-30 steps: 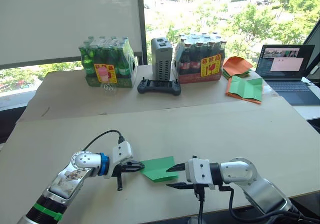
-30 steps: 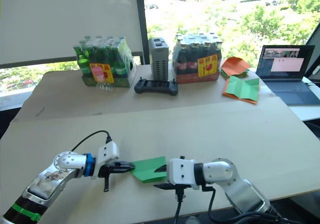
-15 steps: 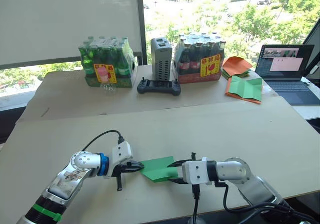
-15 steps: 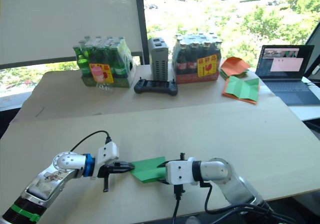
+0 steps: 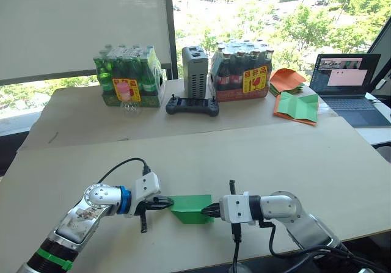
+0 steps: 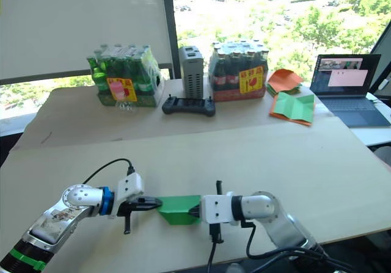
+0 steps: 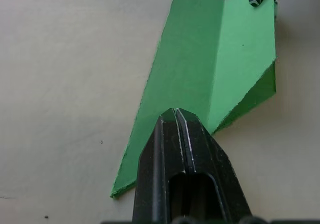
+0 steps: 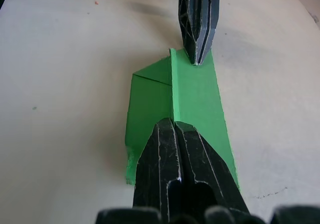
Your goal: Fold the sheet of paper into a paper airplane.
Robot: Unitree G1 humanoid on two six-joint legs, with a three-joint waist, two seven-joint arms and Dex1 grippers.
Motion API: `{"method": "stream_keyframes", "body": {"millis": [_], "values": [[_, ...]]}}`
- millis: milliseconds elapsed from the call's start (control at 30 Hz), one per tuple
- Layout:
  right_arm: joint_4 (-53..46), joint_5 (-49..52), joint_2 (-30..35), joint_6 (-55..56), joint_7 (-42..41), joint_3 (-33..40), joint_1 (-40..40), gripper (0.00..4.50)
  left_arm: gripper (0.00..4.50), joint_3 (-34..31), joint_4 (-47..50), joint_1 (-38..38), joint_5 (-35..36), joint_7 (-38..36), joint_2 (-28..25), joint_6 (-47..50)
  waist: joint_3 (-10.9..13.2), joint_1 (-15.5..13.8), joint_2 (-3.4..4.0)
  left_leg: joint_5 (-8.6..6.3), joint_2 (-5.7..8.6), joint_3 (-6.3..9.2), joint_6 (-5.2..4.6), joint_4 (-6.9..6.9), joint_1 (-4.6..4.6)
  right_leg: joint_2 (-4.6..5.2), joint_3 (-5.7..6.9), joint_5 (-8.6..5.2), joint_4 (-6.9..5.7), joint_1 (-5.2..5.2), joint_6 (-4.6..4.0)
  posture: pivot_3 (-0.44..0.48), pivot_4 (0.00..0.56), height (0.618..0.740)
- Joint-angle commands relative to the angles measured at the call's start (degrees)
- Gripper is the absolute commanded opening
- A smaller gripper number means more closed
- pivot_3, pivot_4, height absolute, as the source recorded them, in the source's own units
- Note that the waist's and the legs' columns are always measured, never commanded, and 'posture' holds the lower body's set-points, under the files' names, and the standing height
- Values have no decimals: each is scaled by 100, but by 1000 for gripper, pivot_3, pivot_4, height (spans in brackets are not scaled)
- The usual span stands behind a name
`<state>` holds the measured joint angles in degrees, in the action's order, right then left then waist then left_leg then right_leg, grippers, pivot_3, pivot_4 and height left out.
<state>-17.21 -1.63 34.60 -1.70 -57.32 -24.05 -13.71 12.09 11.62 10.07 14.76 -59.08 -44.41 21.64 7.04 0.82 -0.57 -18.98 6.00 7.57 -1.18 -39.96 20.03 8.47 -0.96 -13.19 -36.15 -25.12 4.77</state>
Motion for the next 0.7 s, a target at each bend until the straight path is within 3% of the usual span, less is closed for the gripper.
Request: {"method": "stream_keyframes", "body": {"millis": [33,300,700], "values": [[-126,396,-197,-547,-87,126,-319,42,0,33,-138,-136,-201,39,-70,52,0,8,0,0,0,0,0,0,-1,0,0,0,0,0,0,0,150,735],[312,488,-201,-1588,-394,3,-890,42,0,50,-141,-222,-233,74,-27,-29,0,-3,1,0,0,-2,0,3,-4,1,-1,2,3,0,-3,0,150,735],[908,151,-462,-1825,-36,-206,-831,42,0,-114,784,-225,80,262,-101,796,-1,-8,1,0,0,-2,0,4,-5,2,-1,2,1,0,-3,0,150,735]]}}
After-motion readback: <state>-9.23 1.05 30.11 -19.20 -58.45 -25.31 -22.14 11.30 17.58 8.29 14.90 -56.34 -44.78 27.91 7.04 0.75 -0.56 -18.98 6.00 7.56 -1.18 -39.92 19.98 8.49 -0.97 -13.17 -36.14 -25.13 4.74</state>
